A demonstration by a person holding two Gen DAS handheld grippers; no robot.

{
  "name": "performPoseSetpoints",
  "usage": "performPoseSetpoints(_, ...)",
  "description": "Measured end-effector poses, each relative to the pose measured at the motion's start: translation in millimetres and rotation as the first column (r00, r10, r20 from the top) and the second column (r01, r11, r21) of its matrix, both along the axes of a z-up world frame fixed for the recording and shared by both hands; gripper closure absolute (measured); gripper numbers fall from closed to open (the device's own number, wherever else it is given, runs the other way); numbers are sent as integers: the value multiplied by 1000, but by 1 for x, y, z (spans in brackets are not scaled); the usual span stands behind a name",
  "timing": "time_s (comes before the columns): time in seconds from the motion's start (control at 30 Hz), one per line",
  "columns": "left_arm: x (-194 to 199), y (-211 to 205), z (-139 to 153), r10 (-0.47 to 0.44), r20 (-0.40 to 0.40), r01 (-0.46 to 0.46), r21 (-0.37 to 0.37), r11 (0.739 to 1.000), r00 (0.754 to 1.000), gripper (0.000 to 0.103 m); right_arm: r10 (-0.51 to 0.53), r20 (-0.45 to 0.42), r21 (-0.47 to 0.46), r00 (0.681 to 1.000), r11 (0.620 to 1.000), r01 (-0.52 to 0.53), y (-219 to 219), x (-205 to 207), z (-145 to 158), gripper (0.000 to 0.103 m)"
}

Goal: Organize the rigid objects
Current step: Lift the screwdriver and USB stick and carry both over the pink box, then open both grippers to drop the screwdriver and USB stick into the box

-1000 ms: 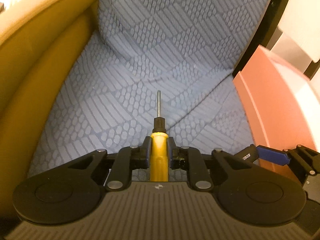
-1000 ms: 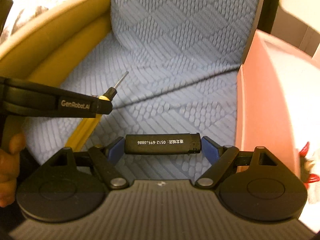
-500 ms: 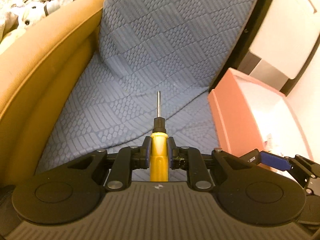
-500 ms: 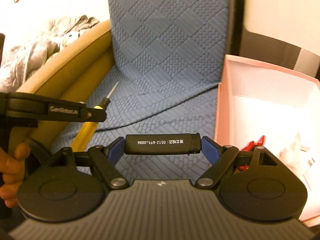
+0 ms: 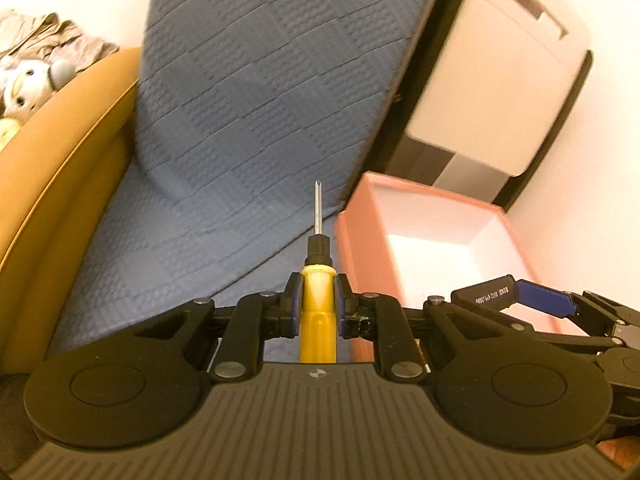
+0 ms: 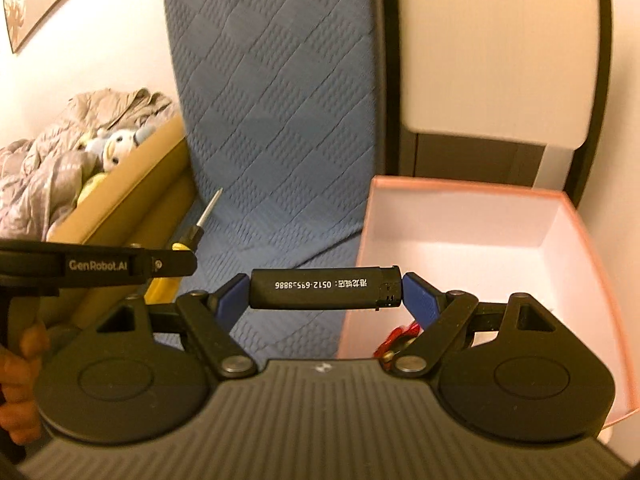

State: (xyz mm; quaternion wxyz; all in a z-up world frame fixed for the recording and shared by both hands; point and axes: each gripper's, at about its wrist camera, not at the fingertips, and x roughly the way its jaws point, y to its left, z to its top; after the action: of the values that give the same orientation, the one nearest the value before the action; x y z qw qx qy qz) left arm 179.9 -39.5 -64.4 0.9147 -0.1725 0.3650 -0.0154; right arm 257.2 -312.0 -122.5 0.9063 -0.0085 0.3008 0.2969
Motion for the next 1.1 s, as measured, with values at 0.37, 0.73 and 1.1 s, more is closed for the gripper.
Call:
performPoseSetpoints(0.37,23,-57,58,-77,95,79,-24,997,993,84,-72,76,42,994,997,69,-50,19,52,18)
performPoseSetpoints(0.73,40,-111,62,-144,121,148,-22,989,982,84,-163,74,24,984,987,161,-107,34,48,18)
performPoseSetpoints(1.1,65,-162,17,-210,35,211,-11,977,977,84,-206,-28,-13,978,979,205,-143,57,-5,18)
